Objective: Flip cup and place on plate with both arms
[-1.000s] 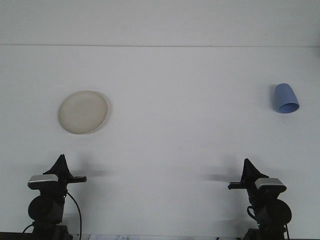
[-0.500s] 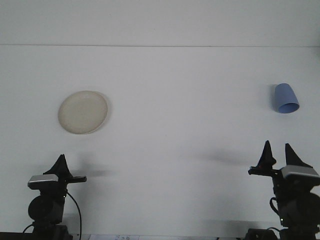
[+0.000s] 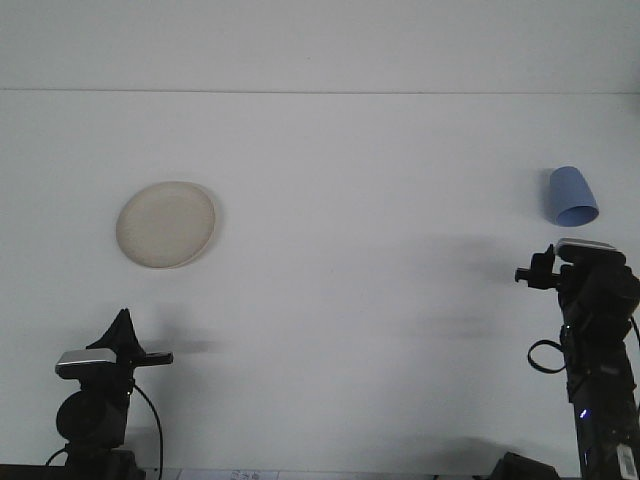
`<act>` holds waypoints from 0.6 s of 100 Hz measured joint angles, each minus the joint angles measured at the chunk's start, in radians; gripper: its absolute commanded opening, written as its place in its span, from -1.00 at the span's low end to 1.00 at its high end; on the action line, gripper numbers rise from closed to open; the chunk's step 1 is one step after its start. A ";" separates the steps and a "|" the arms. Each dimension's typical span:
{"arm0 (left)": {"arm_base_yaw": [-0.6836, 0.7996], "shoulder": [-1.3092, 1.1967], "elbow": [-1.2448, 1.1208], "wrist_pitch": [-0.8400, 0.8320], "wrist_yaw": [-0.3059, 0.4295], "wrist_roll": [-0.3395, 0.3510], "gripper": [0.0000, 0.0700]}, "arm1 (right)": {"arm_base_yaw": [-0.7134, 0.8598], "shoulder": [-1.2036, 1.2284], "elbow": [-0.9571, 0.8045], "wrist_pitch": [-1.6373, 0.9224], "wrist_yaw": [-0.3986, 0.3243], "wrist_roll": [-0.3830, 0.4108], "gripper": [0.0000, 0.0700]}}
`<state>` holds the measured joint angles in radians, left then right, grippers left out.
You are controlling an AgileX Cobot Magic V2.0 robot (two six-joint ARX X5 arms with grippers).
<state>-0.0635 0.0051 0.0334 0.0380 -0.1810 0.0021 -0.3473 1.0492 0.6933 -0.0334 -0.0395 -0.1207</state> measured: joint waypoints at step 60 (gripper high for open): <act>0.000 0.000 0.000 0.000 0.000 0.000 -0.96 | -0.236 0.715 0.338 0.323 -0.358 -0.074 0.26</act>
<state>-0.0635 0.0051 0.0334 0.0380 -0.1806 0.0021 -0.5835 1.7641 1.0317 0.2897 -0.3977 -0.1951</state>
